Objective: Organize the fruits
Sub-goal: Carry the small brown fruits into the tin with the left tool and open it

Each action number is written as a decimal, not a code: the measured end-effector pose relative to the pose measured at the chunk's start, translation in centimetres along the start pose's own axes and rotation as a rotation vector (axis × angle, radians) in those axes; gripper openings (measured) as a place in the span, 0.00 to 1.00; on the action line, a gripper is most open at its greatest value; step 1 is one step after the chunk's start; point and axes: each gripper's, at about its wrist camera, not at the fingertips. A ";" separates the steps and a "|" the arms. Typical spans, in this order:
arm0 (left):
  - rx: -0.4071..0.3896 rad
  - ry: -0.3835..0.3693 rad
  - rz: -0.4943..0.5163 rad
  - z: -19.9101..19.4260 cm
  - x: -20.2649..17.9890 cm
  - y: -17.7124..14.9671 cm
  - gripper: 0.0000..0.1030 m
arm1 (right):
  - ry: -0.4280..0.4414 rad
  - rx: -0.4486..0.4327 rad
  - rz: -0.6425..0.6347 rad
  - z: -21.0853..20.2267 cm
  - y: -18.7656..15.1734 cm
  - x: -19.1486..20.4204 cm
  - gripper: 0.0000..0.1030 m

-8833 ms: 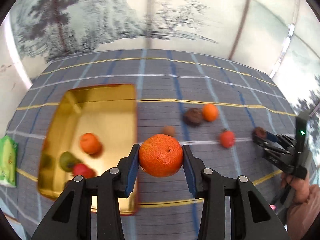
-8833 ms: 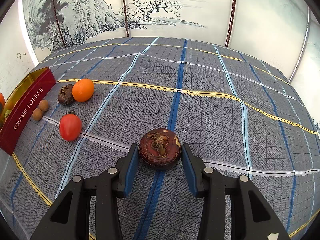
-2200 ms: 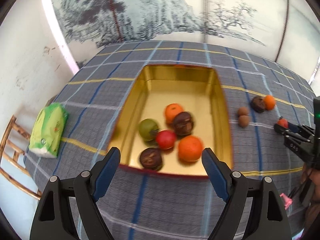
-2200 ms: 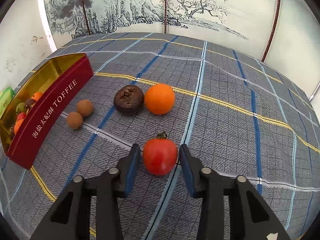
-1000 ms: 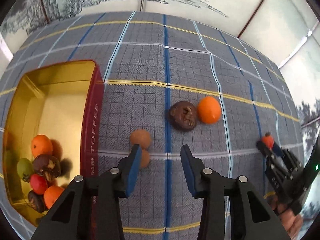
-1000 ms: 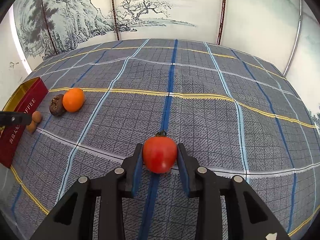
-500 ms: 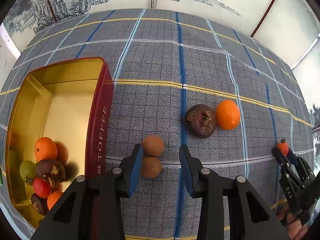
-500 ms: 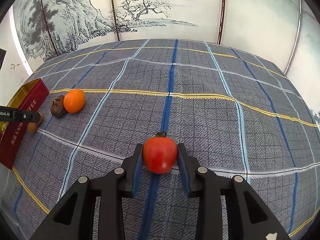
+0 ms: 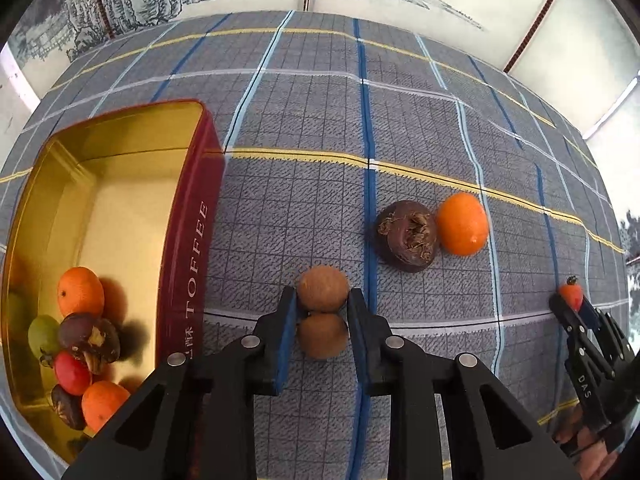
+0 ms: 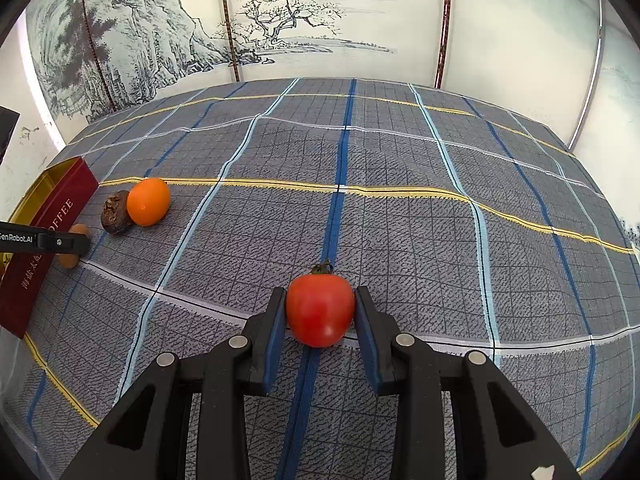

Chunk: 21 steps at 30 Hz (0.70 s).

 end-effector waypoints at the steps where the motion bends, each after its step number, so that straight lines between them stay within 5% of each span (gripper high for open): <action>1: -0.007 -0.002 0.004 -0.3 0.0 0.0 0.25 | -0.001 0.000 -0.001 0.0 0.0 0.0 0.31; 21: -0.136 -0.006 0.029 -9.0 3.5 -2.2 0.25 | -0.022 0.003 -0.015 0.2 0.0 0.4 0.31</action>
Point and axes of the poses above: each gripper's, at about its wrist camera, not at the fingertips, and z roughly the way its jaws point, x to its left, y to its top, and after that the axes turned 4 degrees about x, right-handed
